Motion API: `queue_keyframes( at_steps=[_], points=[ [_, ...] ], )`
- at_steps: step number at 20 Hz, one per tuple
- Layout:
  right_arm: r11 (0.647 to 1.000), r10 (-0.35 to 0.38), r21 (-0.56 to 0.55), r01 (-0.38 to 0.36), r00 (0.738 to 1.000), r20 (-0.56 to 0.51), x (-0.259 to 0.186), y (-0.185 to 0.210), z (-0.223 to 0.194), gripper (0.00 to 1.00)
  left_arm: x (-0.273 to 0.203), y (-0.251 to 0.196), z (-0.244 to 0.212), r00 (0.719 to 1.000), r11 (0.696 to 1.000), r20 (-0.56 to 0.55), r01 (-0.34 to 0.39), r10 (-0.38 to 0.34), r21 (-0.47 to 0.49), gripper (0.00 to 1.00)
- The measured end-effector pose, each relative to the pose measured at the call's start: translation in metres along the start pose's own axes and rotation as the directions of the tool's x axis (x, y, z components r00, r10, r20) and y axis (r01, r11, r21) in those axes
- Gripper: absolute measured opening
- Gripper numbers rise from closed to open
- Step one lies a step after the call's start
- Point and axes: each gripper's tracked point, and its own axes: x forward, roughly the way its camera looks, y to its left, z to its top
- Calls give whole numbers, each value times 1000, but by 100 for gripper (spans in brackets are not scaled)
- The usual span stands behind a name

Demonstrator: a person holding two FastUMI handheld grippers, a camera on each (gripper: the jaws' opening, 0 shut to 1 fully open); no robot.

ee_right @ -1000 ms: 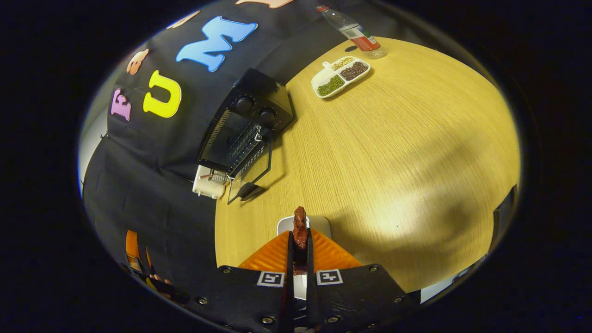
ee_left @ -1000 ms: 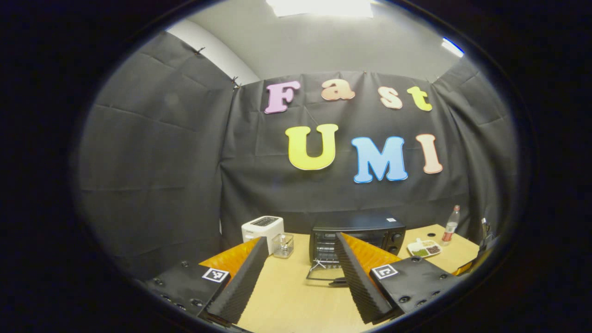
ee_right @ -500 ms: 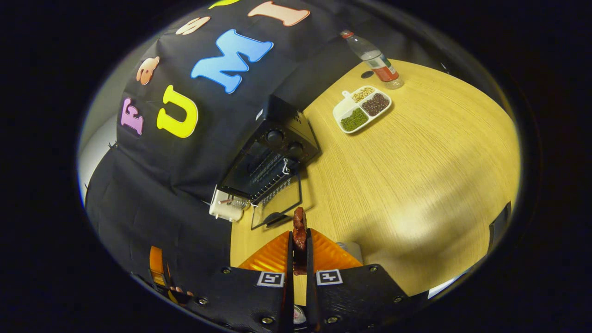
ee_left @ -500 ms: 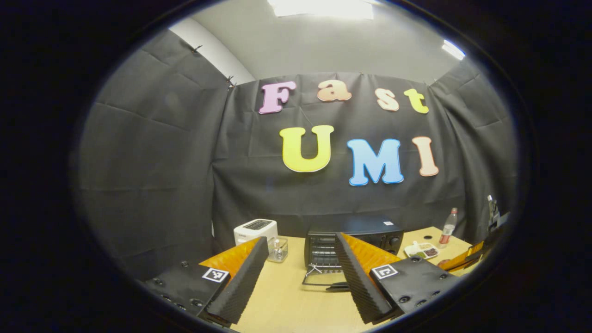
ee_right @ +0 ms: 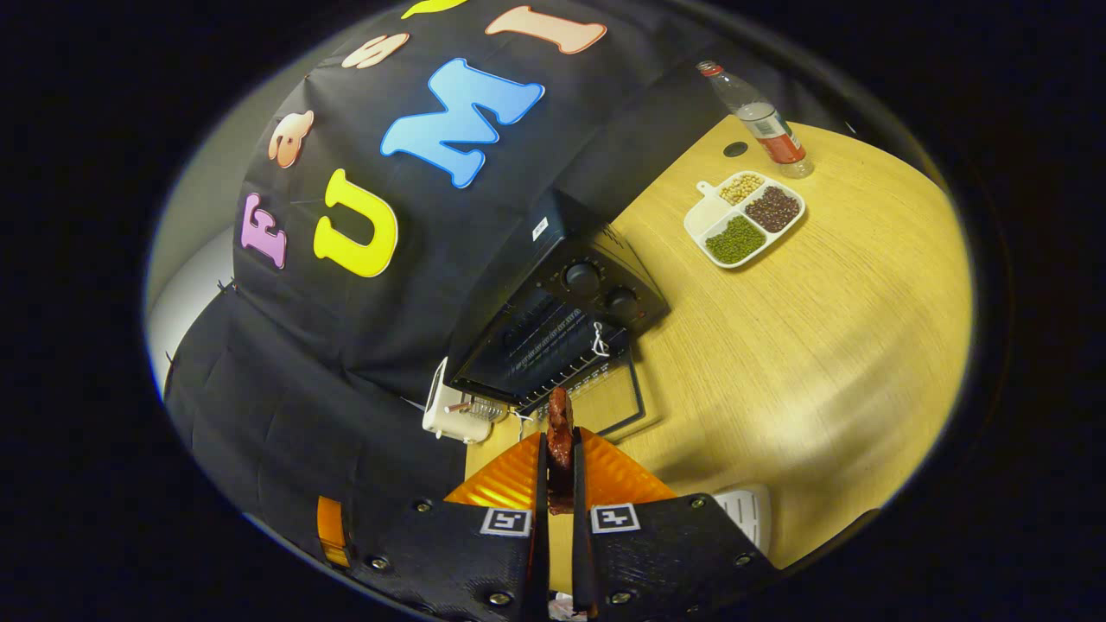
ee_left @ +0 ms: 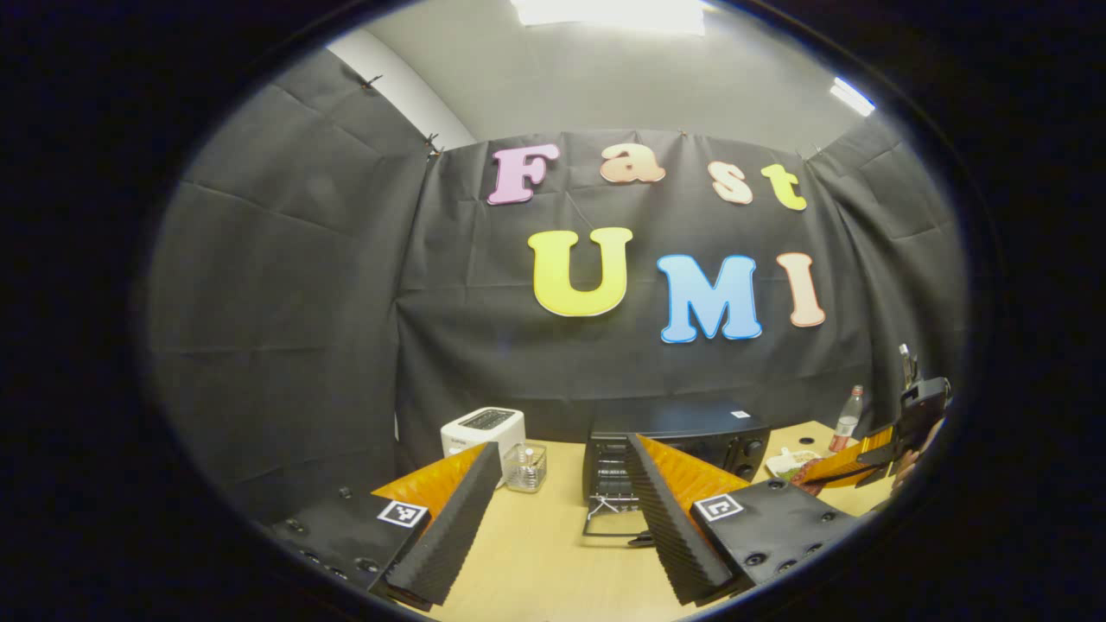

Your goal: Open the electric oven with the left hand, put the food in, and close the electric oven.

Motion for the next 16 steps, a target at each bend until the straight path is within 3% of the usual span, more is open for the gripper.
queue_keyframes(
  at_steps=[2,3,4,12,13,14,15,16],
  points=[
    [1000,11,7,-11,1000,14,14,10,0,11,7,10,0,1000,1000,-3,1,-1,-2,96],
    [1000,17,6,-18,1000,25,22,16,1,11,11,15,0,1000,1000,-3,2,-2,-4,90],
    [1000,21,4,-21,999,38,31,20,3,11,15,19,-1,1000,1000,-4,2,-2,-4,96],
    [1000,26,13,-28,995,92,104,42,8,11,42,54,-18,999,1000,-38,-2,2,11,93],
    [999,28,13,-30,994,105,114,45,9,11,44,59,-20,999,1000,-41,-5,6,12,96],
    [1000,28,11,-30,992,123,124,47,11,11,46,64,-21,999,1000,-45,-9,10,14,90],
    [1000,27,5,-28,989,148,132,48,13,11,49,70,-22,999,1000,-50,-17,18,15,90],
    [1000,28,-2,-28,985,172,141,50,15,11,51,74,-24,998,1000,-58,-21,22,13,96]
  ],
)
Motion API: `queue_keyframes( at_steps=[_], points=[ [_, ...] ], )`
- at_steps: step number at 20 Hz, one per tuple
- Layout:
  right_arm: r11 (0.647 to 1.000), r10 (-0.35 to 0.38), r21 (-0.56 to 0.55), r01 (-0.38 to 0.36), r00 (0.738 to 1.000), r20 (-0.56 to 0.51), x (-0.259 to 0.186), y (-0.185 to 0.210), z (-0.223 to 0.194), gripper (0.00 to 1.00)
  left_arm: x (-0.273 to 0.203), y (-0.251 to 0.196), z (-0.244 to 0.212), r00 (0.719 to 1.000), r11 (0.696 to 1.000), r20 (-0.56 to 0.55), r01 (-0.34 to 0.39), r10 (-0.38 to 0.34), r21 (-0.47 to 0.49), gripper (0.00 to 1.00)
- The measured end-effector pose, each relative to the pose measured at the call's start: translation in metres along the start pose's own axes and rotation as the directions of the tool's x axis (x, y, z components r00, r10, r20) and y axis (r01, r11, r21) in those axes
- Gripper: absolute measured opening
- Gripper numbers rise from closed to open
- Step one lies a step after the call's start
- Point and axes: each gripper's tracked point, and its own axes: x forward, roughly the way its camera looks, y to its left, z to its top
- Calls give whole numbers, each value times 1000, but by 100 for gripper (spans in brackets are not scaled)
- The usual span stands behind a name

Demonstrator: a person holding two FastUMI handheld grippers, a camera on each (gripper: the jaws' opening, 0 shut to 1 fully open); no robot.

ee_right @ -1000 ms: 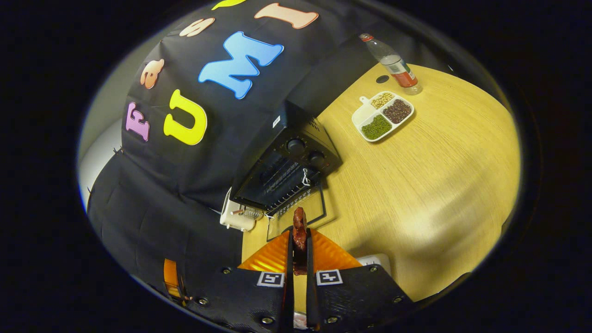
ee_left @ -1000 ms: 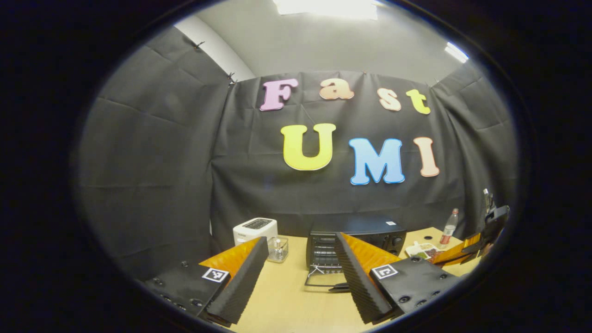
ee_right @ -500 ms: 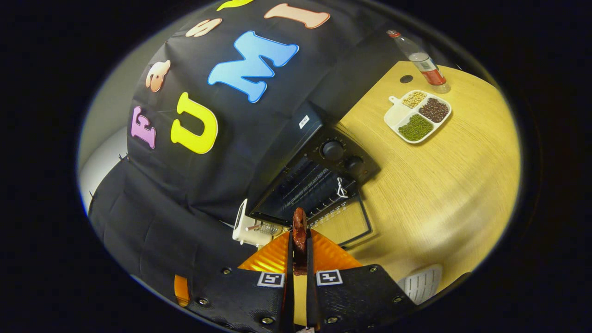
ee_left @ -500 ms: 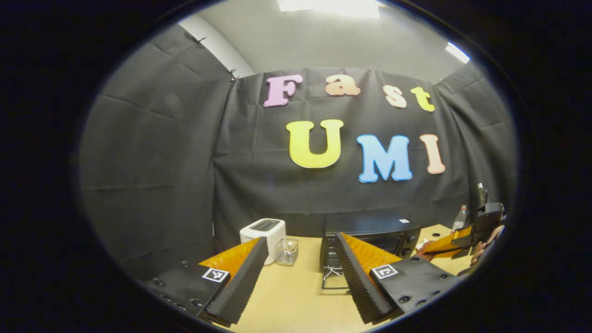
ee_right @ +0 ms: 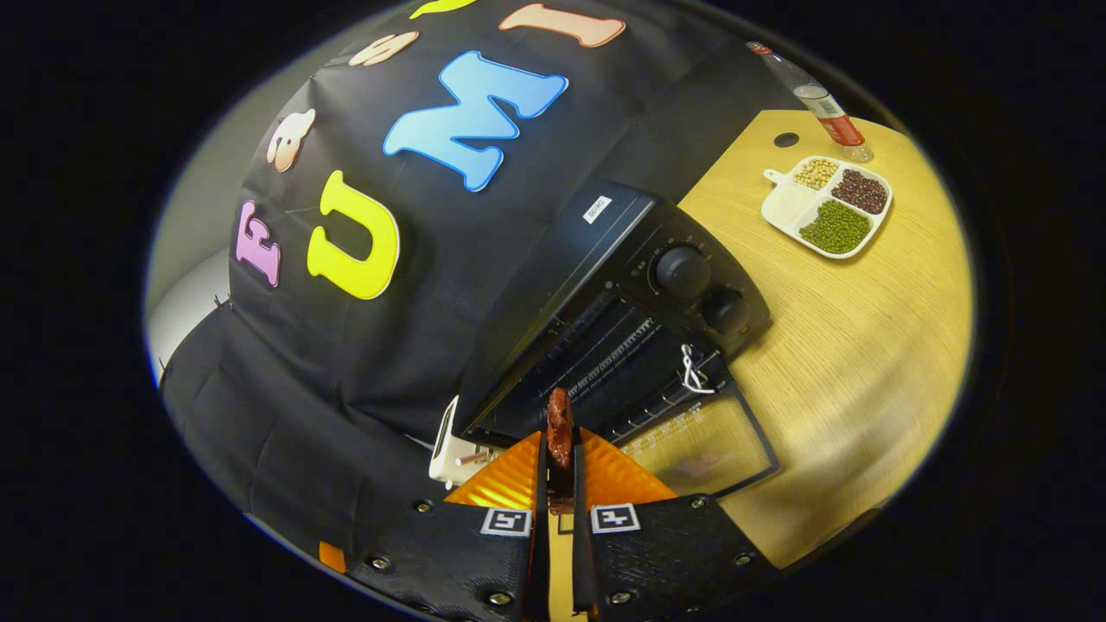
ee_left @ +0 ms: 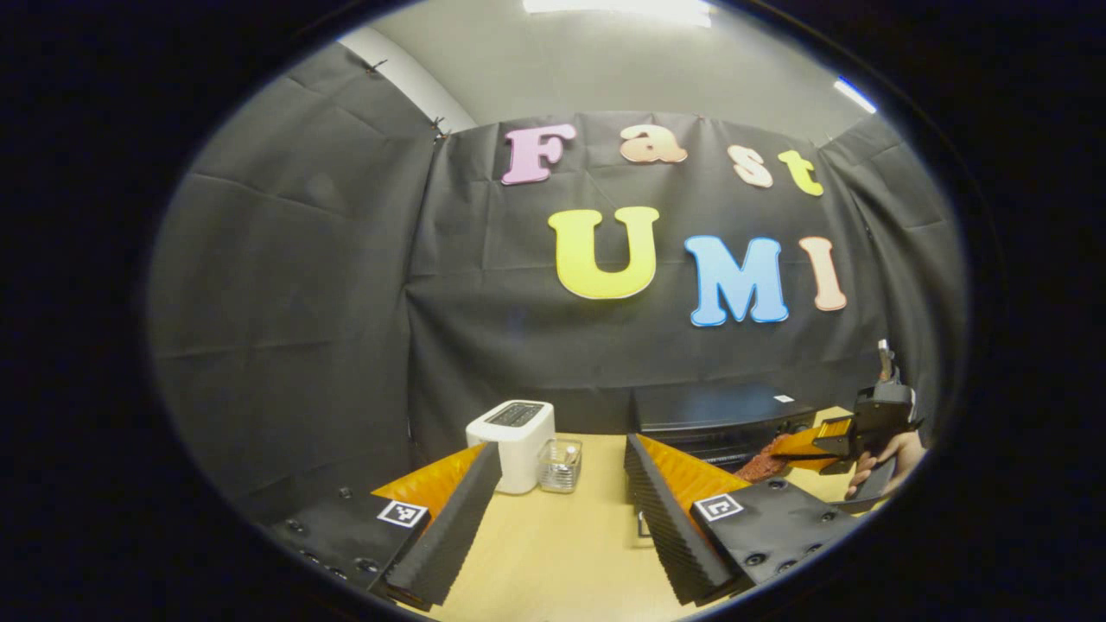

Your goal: Open the electric oven with the left hand, put the food in, and close the electric oven.

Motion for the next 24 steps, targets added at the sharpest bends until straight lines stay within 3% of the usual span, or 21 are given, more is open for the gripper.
queue_keyframes(
  at_steps=[2,3,8,18,20,22,23,24],
  points=[
    [1000,1,-5,-1,999,39,19,3,0,11,5,9,-4,1000,1000,-15,-9,9,1,96],
    [1000,7,0,-7,999,47,27,6,-4,11,7,12,-6,1000,1000,-20,-12,12,8,90],
    [1000,12,9,-13,996,84,67,5,-2,11,17,26,-8,999,999,-38,-29,30,41,100],
    [998,-37,-43,45,987,159,98,-23,17,11,23,30,-21,997,997,-70,-39,43,63,96],
    [989,-100,-89,116,980,172,98,-38,17,17,25,27,-19,997,997,-66,-37,42,68,100],
    [976,-153,-122,178,970,189,96,-51,23,27,23,26,-18,997,996,-55,-41,45,75,96],
    [972,-163,-135,193,965,203,94,-52,28,33,20,26,-17,998,996,-48,-42,46,79,100],
    [968,-168,-148,202,962,213,94,-54,32,33,19,25,-17,998,996,-47,-41,45,82,96]
  ],
)
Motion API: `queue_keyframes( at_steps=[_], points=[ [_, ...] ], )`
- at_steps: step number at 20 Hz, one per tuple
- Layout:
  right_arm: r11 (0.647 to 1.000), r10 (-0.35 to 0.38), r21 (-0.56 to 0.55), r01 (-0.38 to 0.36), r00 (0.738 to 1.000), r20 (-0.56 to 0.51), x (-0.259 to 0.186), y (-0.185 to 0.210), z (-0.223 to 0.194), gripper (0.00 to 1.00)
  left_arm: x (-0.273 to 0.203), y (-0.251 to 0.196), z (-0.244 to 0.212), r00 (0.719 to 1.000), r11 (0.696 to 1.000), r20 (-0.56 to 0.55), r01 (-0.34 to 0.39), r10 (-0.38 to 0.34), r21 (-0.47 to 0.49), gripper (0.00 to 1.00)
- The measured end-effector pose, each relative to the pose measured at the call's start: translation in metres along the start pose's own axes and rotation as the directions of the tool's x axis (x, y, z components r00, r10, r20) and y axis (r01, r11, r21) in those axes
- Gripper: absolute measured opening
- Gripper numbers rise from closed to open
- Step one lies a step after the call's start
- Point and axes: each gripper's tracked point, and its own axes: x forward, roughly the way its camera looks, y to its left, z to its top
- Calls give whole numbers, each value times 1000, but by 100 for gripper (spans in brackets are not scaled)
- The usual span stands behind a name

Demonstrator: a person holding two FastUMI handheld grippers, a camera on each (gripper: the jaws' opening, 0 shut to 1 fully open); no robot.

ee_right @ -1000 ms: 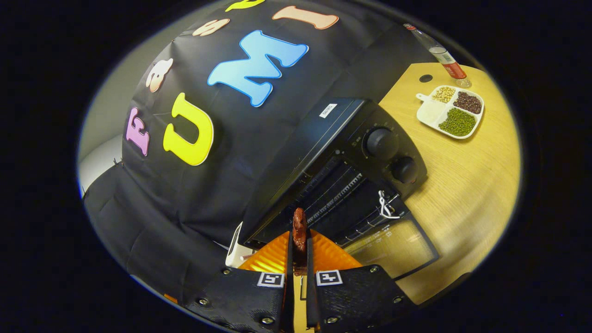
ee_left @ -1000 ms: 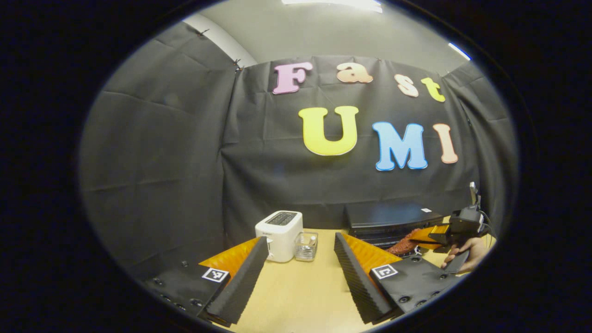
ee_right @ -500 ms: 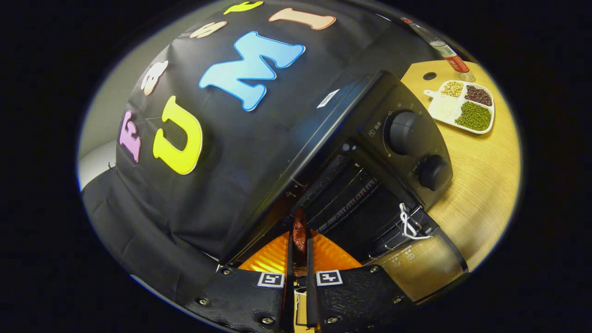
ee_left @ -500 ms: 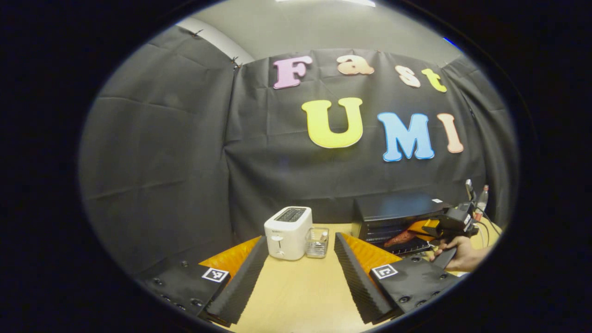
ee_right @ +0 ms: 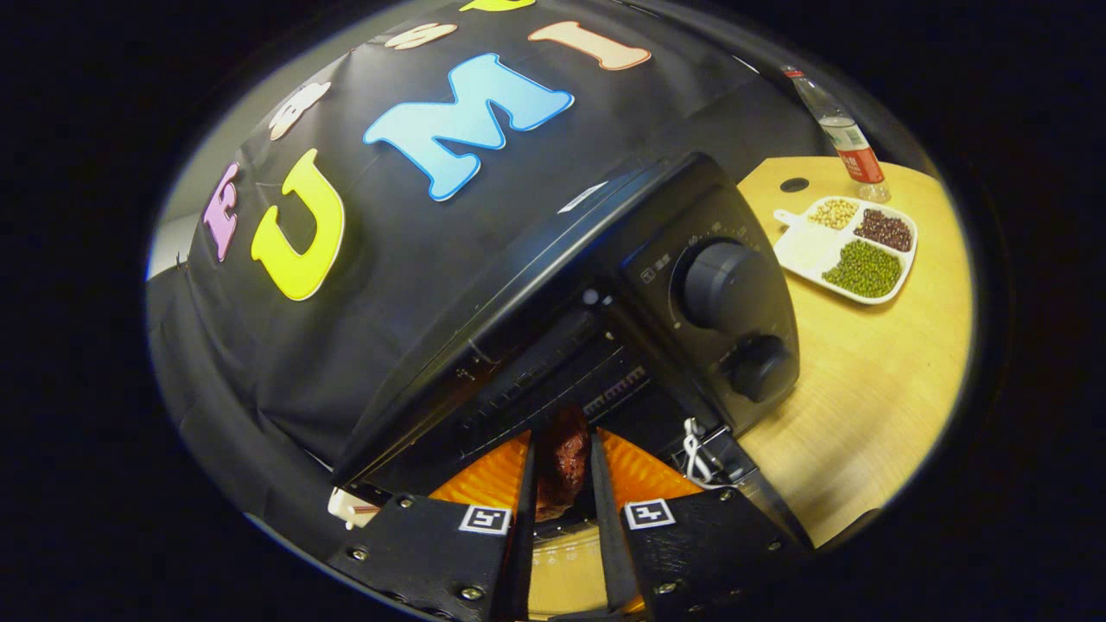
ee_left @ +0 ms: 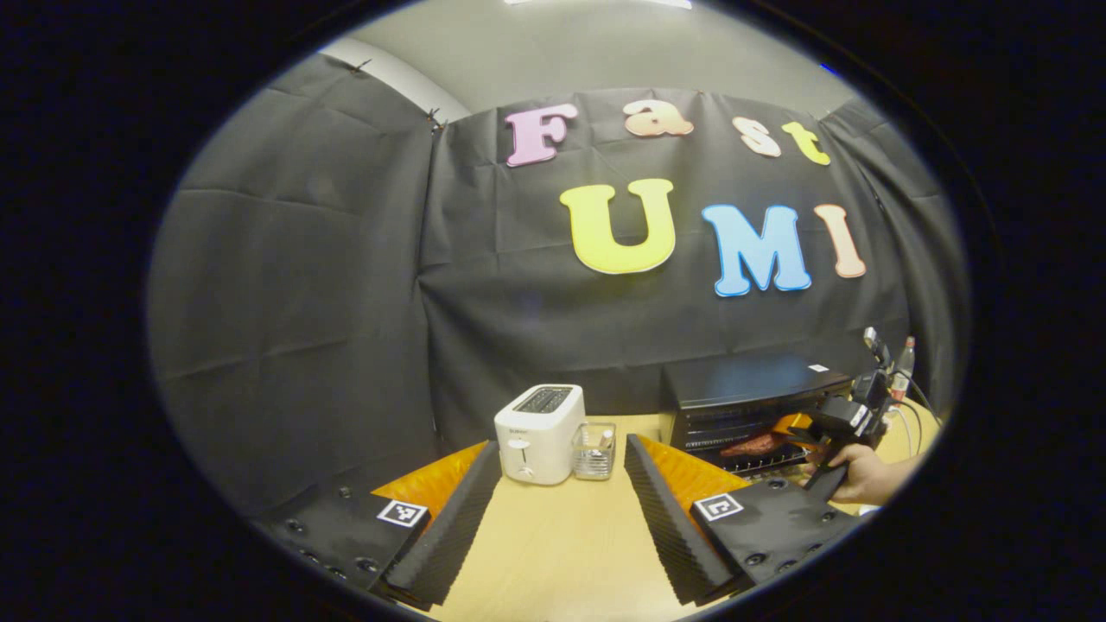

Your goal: Open the electric oven with the left hand, put the food in, and close the electric oven.

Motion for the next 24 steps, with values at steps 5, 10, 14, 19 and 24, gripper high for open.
queue_keyframes(
  at_steps=[5,10,14,19,24],
  points=[
    [995,20,-94,-17,999,34,-26,4,21,97,0,-15,-4,1000,1000,2,22,-22,-17,96],
    [974,52,-221,-43,998,37,-80,7,44,97,-1,-52,-8,996,995,10,89,-88,-42,96],
    [941,93,-334,-59,992,87,-133,8,74,97,-4,-94,-10,987,985,7,164,-163,-60,96],
    [887,117,-461,-31,980,160,-194,-6,109,97,-10,-145,-25,967,965,-28,251,-254,-81,96],
    [859,102,-510,40,964,247,-243,-27,147,97,-12,-194,-51,938,940,-102,320,-332,-123,100]
  ],
)
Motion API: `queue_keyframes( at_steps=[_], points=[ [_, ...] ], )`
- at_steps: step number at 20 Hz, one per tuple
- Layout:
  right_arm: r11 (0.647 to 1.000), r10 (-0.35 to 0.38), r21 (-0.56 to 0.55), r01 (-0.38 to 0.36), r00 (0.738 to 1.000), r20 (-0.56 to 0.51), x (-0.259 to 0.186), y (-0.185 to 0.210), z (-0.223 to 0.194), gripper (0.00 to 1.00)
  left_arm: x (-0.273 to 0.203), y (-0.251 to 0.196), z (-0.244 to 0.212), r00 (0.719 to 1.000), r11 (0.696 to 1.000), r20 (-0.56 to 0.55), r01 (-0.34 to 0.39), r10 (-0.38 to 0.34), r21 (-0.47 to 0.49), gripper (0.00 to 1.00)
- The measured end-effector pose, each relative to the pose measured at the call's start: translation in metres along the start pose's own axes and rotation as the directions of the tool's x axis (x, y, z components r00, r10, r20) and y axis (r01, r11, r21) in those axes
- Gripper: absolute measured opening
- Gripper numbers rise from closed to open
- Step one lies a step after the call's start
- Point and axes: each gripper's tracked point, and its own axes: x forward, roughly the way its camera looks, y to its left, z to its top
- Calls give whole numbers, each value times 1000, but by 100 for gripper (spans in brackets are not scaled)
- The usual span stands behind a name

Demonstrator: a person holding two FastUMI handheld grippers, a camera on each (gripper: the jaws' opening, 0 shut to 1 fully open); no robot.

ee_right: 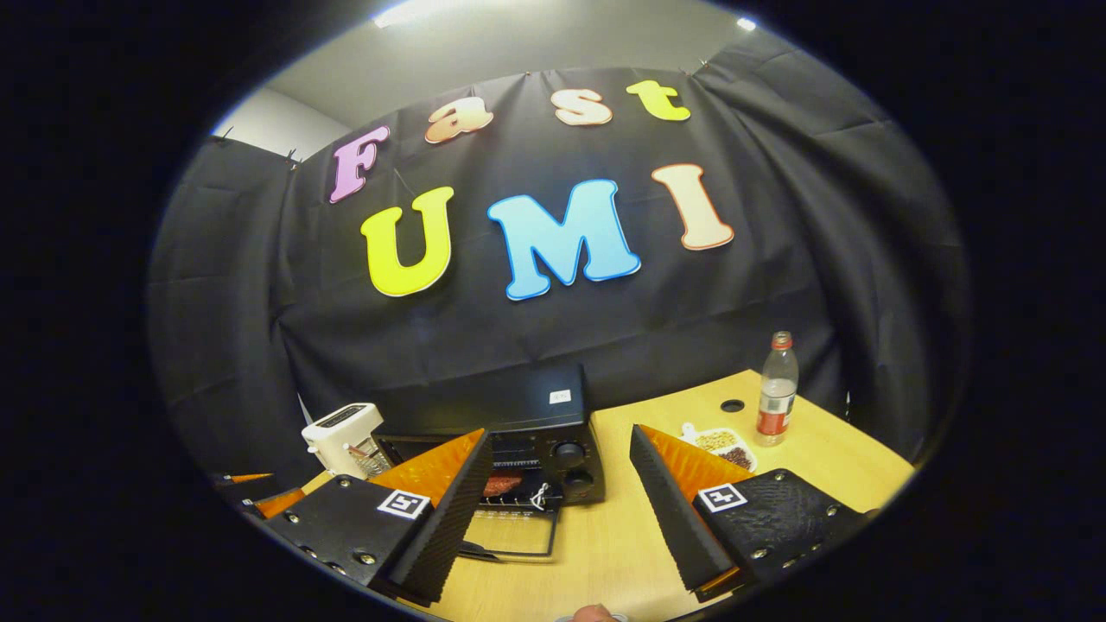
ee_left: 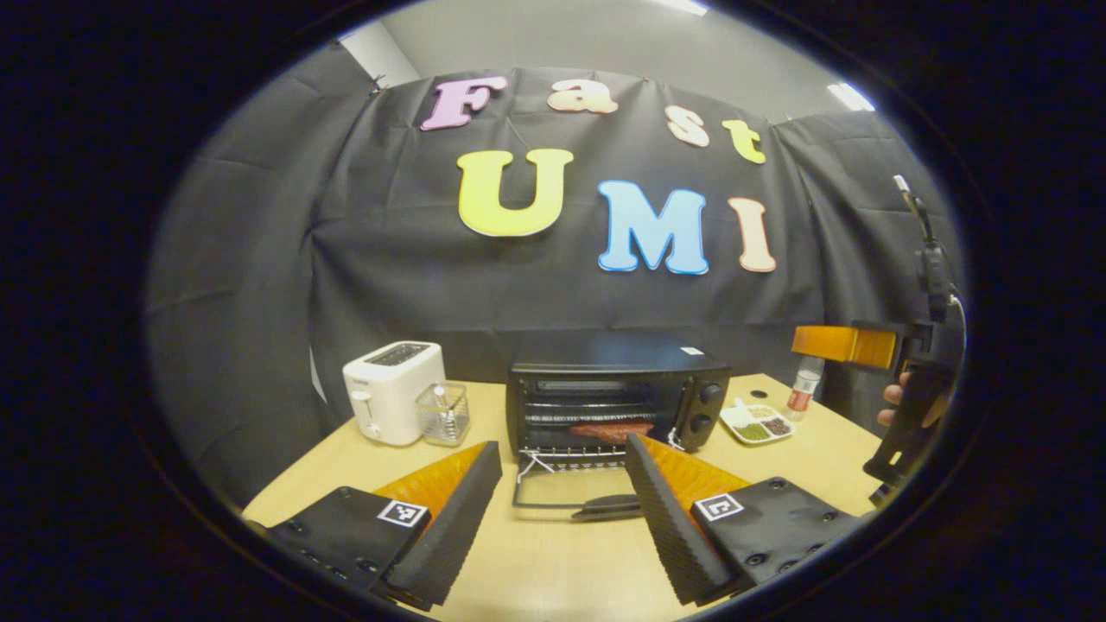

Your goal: Open the electric oven with the left hand, put the food in, and close the electric oven.

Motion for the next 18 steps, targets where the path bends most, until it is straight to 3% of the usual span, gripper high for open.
queue_keyframes(
  at_steps=[4,5,7,9,12,17,18],
  points=[
    [996,-58,-62,61,997,45,-29,-31,19,97,17,-24,-28,997,1000,-74,28,-29,-12,94],
    [995,-69,-75,73,996,50,-36,-37,22,97,22,-28,-39,994,999,-101,34,-35,-10,96],
    [993,-85,-81,89,995,49,-48,-44,22,100,30,-36,-65,982,999,-184,51,-51,-4,100],
    [990,-104,-88,107,994,35,-57,-52,17,97,36,-43,-87,966,998,-251,67,-64,5,94],
    [985,-141,-93,142,990,18,-71,-66,13,98,49,-57,-118,933,995,-349,99,-92,1,100],
    [974,-208,-87,208,978,12,-89,-86,16,98,78,-72,-160,867,991,-482,128,-130,-38,97],
    [971,-222,-94,222,975,12,-93,-90,14,98,84,-72,-167,857,991,-499,127,-130,-40,100]
  ],
)
